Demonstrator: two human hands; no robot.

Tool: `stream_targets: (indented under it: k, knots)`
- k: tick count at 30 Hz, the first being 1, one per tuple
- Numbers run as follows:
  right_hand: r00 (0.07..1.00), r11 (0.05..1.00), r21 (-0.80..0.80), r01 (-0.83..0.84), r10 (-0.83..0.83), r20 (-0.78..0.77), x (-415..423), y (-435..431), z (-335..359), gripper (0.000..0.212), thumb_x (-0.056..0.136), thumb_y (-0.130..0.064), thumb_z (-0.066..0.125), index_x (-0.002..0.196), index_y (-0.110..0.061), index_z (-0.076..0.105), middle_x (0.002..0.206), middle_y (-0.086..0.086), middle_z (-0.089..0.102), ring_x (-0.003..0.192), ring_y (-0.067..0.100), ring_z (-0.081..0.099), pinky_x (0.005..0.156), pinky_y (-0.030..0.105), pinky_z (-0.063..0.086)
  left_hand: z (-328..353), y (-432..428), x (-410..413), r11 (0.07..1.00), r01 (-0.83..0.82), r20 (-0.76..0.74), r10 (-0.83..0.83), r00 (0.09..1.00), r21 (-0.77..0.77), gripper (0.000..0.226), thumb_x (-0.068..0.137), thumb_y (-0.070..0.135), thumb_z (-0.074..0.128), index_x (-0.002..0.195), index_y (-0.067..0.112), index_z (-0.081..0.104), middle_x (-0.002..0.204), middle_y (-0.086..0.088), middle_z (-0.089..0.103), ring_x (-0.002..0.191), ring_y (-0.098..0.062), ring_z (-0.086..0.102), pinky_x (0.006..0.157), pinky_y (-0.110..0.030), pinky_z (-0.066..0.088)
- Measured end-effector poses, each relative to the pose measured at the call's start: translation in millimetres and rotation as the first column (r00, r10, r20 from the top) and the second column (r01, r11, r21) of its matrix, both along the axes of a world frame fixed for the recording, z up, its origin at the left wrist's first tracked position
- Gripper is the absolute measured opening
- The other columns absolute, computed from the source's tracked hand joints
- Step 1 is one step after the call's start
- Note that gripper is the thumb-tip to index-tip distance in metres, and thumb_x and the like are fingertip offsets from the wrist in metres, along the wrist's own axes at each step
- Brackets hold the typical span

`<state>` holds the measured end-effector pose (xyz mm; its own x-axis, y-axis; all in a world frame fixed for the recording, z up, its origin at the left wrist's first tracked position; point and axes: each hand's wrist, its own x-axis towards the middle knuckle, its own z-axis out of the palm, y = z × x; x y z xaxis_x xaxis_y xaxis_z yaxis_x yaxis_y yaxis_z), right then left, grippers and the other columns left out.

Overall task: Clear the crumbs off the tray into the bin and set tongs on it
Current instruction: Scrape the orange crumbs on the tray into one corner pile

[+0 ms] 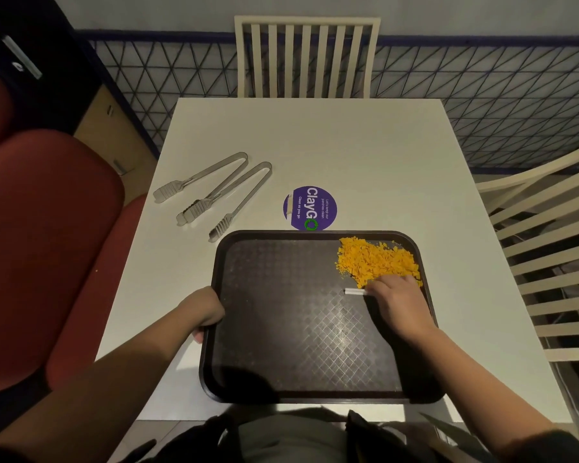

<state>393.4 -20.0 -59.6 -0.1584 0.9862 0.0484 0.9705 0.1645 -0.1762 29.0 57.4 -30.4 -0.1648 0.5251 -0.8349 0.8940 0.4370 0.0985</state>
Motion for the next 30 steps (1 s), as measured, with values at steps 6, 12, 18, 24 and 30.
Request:
stream_targets:
  k: [6,12,18,24,30]
  knots:
    - [0.989,0.993,0.017,0.115,-0.116,0.094,6.0,25.7,4.3,0.016,0.076,-0.010,0.071,0.086,-0.022,0.070,0.080,-0.002,0.067,0.078,0.023,0.061,0.068,0.033,0.036,3.3,-1.9,2.9,1.000,0.005,-0.006,-0.005,1.000,0.014,0.026,0.088,0.011,0.059,0.112,0.001,0.057,0.099,-0.023,0.068,0.071,-0.036,0.074,0.067,-0.046,0.062]
    - [0.997,0.998,0.015,0.053,-0.052,-0.061,-47.9,3.8,15.0,0.005,0.081,-0.017,0.069,0.083,-0.021,0.071,0.075,-0.005,0.068,0.069,0.018,0.061,0.067,0.034,0.043,2.6,-1.9,2.1,0.999,0.019,0.000,-0.019,1.000,0.026,0.030,0.086,0.011,0.061,0.114,0.003,0.057,0.103,-0.021,0.067,0.074,-0.035,0.073,0.069,-0.046,0.062]
    - [0.974,0.970,-0.123,0.212,-0.199,0.110,-81.4,31.5,22.2,0.017,0.067,-0.008,0.074,0.057,-0.016,0.063,0.052,0.003,0.060,0.047,0.027,0.055,0.060,0.032,0.039,6.5,-3.0,1.8,0.999,0.043,0.006,-0.043,0.999,0.032,0.029,0.086,0.008,0.059,0.114,0.000,0.057,0.100,-0.023,0.068,0.072,-0.036,0.073,0.069,-0.047,0.062]
    - [0.874,0.871,-0.143,0.471,-0.440,0.205,-61.2,42.1,31.1,0.020,0.085,-0.006,0.052,0.077,-0.013,0.068,0.075,0.006,0.070,0.069,0.027,0.063,0.076,0.033,0.036,7.6,-4.7,3.9,0.998,0.050,0.001,-0.051,0.999,0.042,0.029,0.089,0.010,0.057,0.116,0.002,0.053,0.105,-0.023,0.066,0.072,-0.036,0.072,0.067,-0.042,0.062]
    - [0.908,0.895,-0.164,0.416,-0.396,0.137,-94.1,53.9,30.7,0.022,0.091,-0.017,0.047,0.081,-0.019,0.066,0.079,0.005,0.070,0.074,0.026,0.063,0.076,0.033,0.034,6.9,-4.0,2.3,0.998,0.050,-0.007,-0.050,0.999,0.033,0.027,0.089,0.013,0.058,0.114,0.002,0.057,0.104,-0.021,0.066,0.077,-0.035,0.073,0.068,-0.040,0.062]
